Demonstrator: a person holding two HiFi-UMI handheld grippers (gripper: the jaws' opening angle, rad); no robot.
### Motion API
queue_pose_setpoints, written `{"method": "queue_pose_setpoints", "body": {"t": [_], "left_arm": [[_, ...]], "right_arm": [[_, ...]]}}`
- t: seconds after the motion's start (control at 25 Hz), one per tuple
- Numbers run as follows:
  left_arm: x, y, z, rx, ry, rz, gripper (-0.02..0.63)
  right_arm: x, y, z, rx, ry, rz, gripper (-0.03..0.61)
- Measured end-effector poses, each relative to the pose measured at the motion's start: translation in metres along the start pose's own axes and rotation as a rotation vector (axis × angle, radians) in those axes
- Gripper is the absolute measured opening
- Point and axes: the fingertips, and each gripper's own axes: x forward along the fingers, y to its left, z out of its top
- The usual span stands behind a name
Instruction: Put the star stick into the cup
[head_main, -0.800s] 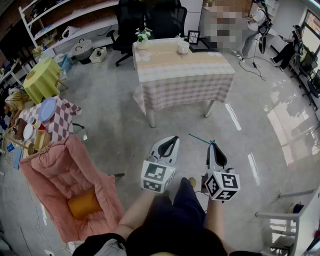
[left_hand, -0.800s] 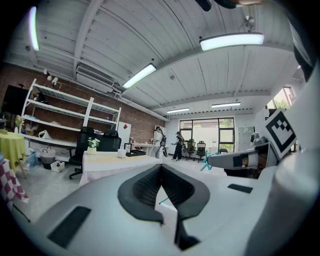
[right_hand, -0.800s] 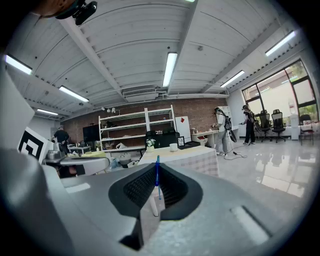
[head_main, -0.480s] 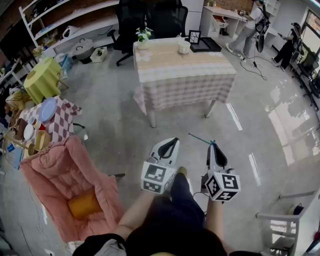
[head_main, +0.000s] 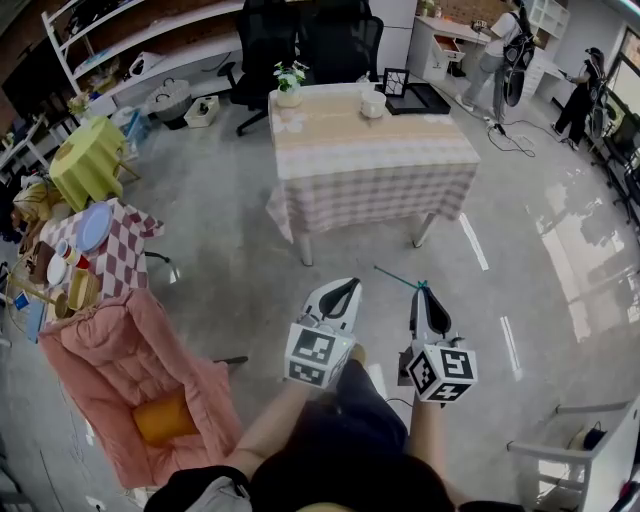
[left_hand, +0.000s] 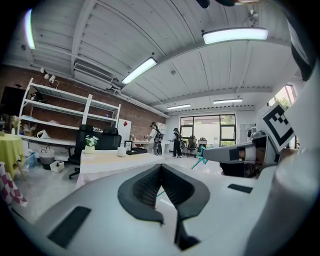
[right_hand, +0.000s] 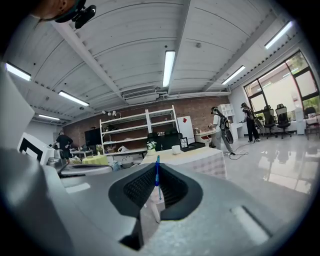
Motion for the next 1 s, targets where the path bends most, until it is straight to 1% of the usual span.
{"method": "queue_pose_setpoints", "body": {"t": [0.36, 0.8, 1.0], "left_arm": [[0.052, 0.024, 0.002, -0.007, 0.027, 0.016, 0.009], [0.115, 0.062, 0.016, -0.011, 0.014, 0.064, 0.009], [0.142, 0.067, 0.016, -0.011, 0.007, 0.078, 0.009]], "right_arm": [[0.057, -0.026, 0.008, 0.009, 0.012, 0.023, 0.017], [0.128, -0.056, 0.029, 0.002, 0.003, 0.063, 0.017], [0.15, -0.074, 0.031, 0.007, 0.007, 0.073, 0.017]]}}
